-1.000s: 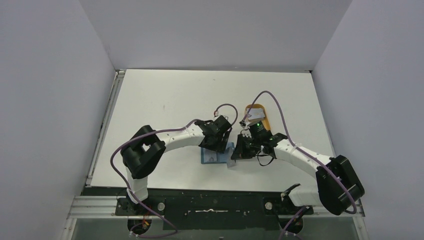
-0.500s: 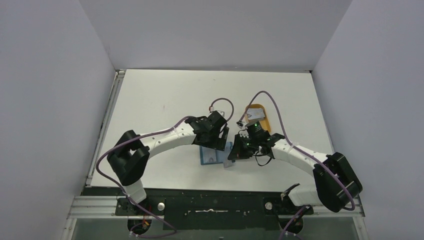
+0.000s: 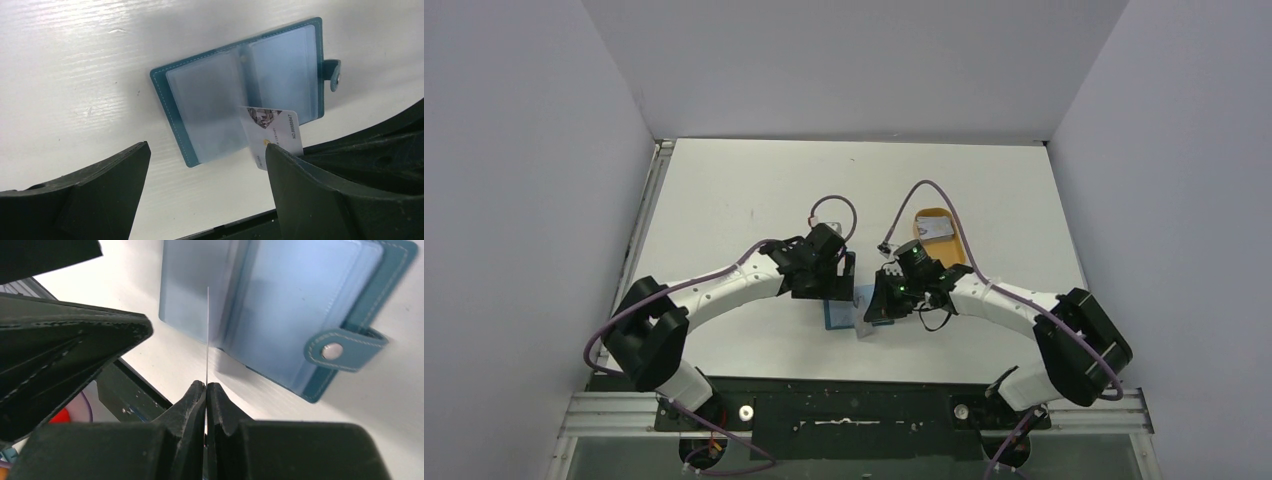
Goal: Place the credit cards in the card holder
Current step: Turn over the card slot in the card holder.
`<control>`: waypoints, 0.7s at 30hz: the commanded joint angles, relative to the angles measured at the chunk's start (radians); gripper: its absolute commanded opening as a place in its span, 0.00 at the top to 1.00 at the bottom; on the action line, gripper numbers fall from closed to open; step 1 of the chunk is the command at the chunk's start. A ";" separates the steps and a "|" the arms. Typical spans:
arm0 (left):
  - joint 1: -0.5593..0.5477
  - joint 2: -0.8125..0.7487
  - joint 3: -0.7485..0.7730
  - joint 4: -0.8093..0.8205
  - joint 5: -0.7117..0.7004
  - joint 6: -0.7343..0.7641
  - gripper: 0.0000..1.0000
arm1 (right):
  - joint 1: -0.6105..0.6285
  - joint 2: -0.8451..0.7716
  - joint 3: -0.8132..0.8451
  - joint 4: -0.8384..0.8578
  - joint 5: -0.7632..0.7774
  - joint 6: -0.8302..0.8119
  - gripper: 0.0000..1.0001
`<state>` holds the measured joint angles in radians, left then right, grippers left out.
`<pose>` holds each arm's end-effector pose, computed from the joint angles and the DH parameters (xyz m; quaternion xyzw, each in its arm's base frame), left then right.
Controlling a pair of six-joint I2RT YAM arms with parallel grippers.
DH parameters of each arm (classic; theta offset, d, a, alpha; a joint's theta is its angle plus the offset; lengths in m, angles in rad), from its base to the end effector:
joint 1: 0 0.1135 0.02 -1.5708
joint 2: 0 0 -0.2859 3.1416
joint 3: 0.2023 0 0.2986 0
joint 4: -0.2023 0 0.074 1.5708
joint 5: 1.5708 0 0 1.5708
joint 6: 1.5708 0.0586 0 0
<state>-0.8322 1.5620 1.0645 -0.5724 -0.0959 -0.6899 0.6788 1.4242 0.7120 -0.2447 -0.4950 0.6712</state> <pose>0.2510 -0.2674 0.1964 0.0570 0.9661 -0.1371 0.2113 0.2247 0.2170 0.1480 -0.0775 0.9239 0.3654 0.0828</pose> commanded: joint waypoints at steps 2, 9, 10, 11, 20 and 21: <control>0.043 -0.048 -0.037 0.096 0.064 -0.052 0.16 | 0.030 0.043 0.066 0.078 0.025 0.021 1.00; 0.073 -0.010 -0.047 0.108 0.075 -0.052 0.19 | 0.037 0.074 0.088 0.064 0.034 0.017 1.00; 0.079 0.000 -0.046 0.096 0.073 -0.057 0.20 | 0.033 0.056 0.087 0.057 0.041 0.015 1.00; 0.084 0.004 -0.049 0.091 0.067 -0.063 0.21 | 0.025 0.033 0.082 0.050 0.046 0.015 1.00; 0.159 -0.060 -0.160 0.114 0.040 -0.134 0.30 | -0.142 -0.079 0.043 0.013 -0.064 -0.015 1.00; 0.165 -0.058 -0.168 0.114 0.043 -0.137 0.31 | -0.145 -0.063 0.047 0.019 -0.073 -0.017 1.00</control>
<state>-0.6975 1.5467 0.9169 -0.4961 -0.0452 -0.7872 0.5652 1.3449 0.7517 -0.2413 -0.5056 0.6838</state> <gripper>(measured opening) 0.709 0.031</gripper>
